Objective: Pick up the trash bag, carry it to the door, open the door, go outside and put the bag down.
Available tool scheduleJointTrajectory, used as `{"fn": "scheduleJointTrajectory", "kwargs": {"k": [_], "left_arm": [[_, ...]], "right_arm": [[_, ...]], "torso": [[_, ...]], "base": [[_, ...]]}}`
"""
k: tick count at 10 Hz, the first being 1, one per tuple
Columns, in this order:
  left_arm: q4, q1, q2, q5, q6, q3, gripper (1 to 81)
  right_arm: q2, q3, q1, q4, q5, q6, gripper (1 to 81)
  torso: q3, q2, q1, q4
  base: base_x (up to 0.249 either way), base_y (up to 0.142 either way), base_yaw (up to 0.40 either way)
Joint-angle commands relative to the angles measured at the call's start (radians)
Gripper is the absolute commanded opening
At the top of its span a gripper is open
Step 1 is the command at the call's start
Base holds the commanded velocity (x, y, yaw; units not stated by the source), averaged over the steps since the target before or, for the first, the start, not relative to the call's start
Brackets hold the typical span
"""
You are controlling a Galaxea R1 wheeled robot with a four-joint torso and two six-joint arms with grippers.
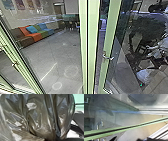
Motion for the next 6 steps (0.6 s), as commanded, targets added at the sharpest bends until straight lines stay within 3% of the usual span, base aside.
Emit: {"fn": "scheduleJointTrajectory", "kwargs": {"k": [1, 6], "left_arm": [[-0.002, -0.025, -0.008, 0.099, 0.002, 0.013, 1.0], [-0.004, -0.025, -0.005, 0.099, 0.002, 0.013, 1.0]], "right_arm": [[-0.054, -0.065, 0.227, -0.035, -0.031, -0.043, 81.1], [-0.152, -0.129, 0.307, -0.029, -0.079, -0.206, 81.1]], "torso": [[0.0, 0.0, 0.0, 0.0], [0.0, 0.0, -0.001, 0.0]], "base": [[0.0, 0.0, 0.0], [0.0, 0.0, 0.0]]}}
